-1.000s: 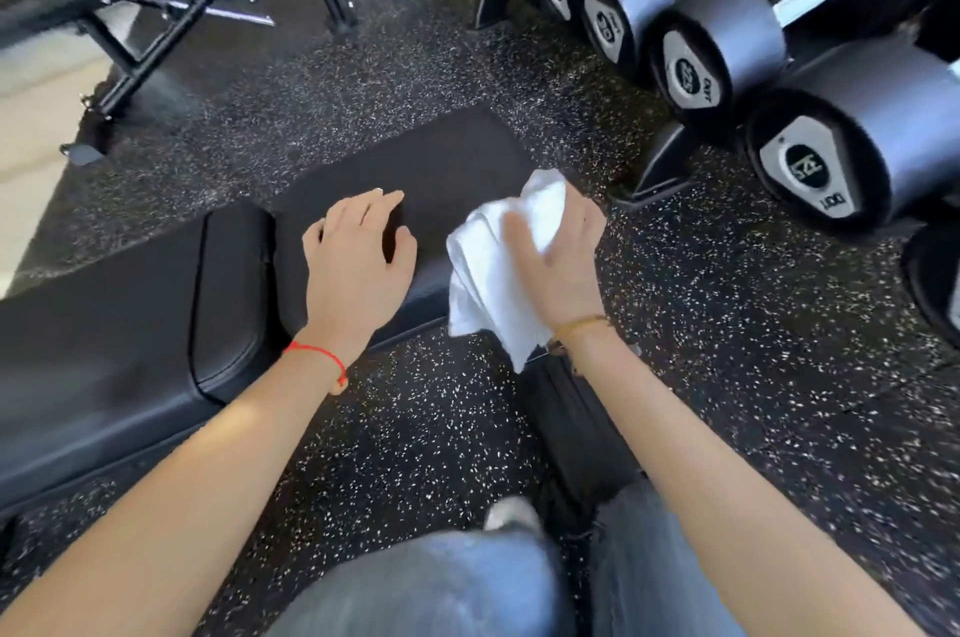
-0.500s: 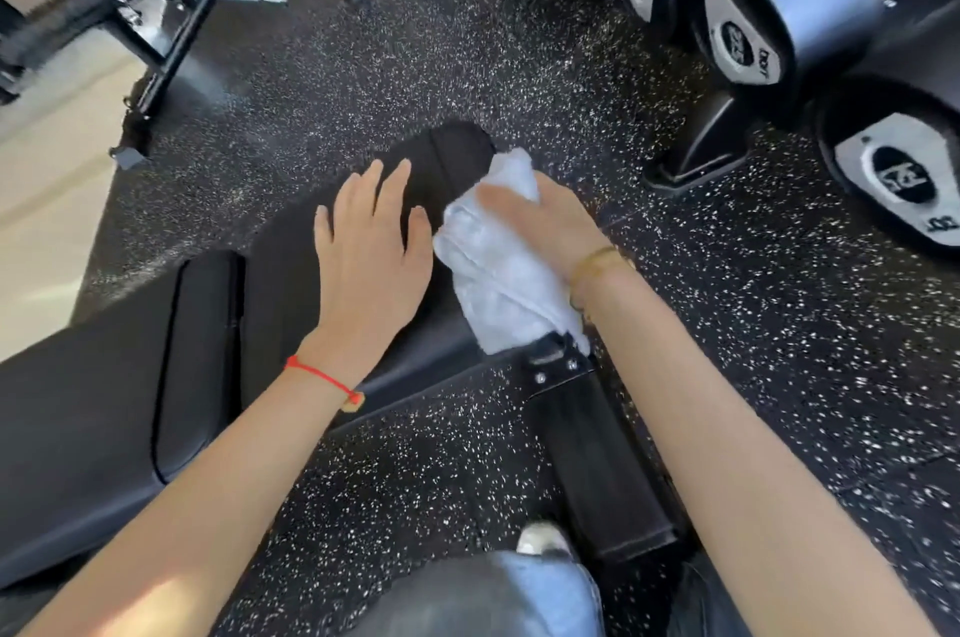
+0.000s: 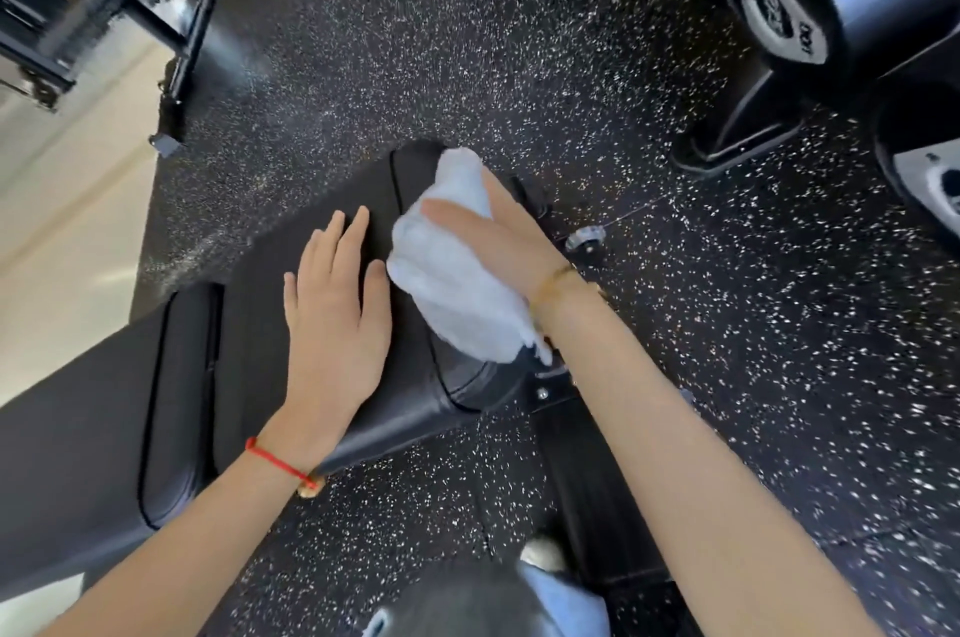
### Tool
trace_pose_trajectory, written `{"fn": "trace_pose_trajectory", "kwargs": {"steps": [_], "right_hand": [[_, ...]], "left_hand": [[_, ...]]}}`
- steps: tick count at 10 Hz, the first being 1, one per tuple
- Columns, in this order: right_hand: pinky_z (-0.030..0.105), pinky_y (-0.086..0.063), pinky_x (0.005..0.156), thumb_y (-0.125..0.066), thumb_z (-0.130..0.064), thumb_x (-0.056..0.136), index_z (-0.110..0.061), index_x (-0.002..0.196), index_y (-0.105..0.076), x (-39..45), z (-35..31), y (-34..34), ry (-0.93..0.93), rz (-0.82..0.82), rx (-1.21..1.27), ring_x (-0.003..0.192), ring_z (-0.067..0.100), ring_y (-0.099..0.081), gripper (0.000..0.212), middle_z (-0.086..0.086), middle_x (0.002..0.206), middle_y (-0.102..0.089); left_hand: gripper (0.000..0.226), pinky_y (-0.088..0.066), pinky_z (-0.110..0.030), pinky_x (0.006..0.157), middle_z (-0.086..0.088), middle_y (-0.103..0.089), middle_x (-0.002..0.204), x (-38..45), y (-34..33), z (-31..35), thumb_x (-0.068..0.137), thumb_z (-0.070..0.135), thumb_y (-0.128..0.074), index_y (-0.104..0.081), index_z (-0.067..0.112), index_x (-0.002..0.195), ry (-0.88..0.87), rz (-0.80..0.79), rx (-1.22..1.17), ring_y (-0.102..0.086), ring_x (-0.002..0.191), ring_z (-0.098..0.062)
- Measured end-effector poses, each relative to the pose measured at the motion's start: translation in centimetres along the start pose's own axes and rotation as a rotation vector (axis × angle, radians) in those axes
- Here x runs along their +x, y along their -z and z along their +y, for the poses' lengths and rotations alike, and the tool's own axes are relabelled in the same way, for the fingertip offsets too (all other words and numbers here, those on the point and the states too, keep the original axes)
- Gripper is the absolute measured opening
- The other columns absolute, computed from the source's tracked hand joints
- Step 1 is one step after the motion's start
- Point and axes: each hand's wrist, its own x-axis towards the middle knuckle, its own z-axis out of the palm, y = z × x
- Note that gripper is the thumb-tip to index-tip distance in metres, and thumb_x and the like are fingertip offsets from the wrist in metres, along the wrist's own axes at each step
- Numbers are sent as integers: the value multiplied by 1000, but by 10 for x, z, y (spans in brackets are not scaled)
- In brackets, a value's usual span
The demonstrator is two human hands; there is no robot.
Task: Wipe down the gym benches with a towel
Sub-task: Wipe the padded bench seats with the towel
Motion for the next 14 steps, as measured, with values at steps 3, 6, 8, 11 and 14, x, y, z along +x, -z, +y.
{"fn": "trace_pose_trajectory", "kwargs": {"steps": [3,6,8,11,14], "right_hand": [[52,-29,117,-68,-57,82,-44,144,-38,-43,36,-9,11,28,127,139,18,-42,70,-9,142,-52],[41,-36,115,-64,-66,75,-40,143,-38,-5,1,-4,44,12,-54,143,17,-38,78,-7,152,-44],[29,-45,106,-68,-42,87,-28,150,-36,-52,3,-7,111,78,-225,127,5,-52,72,-11,142,-52],[38,-27,120,-62,-44,94,-18,152,-34,-110,8,-38,332,238,-571,145,13,-32,69,-4,152,-42],[47,-19,119,-34,-68,91,-15,142,-51,-97,2,-74,601,3,-1514,141,30,-42,75,2,148,-52]], "left_hand": [[59,-12,-54,121,4,-23,162,-3,0,1,95,41,-26,-31,29,153,21,7,-41,-15,151,-18],[62,-13,-55,120,1,-25,161,-3,1,-1,93,43,-24,-32,27,153,4,20,-47,-17,151,-21],[57,-17,-56,119,-1,-34,158,-3,-2,-7,94,39,-30,-41,25,148,-31,72,-75,-24,149,-23],[46,-40,-49,108,-2,-62,131,-23,19,-39,92,35,-37,-62,18,127,-115,190,-95,-55,124,-24],[45,-41,-47,106,-5,-63,129,-58,37,-127,92,35,-37,-64,17,124,-133,232,-4,-55,122,-27]]}}
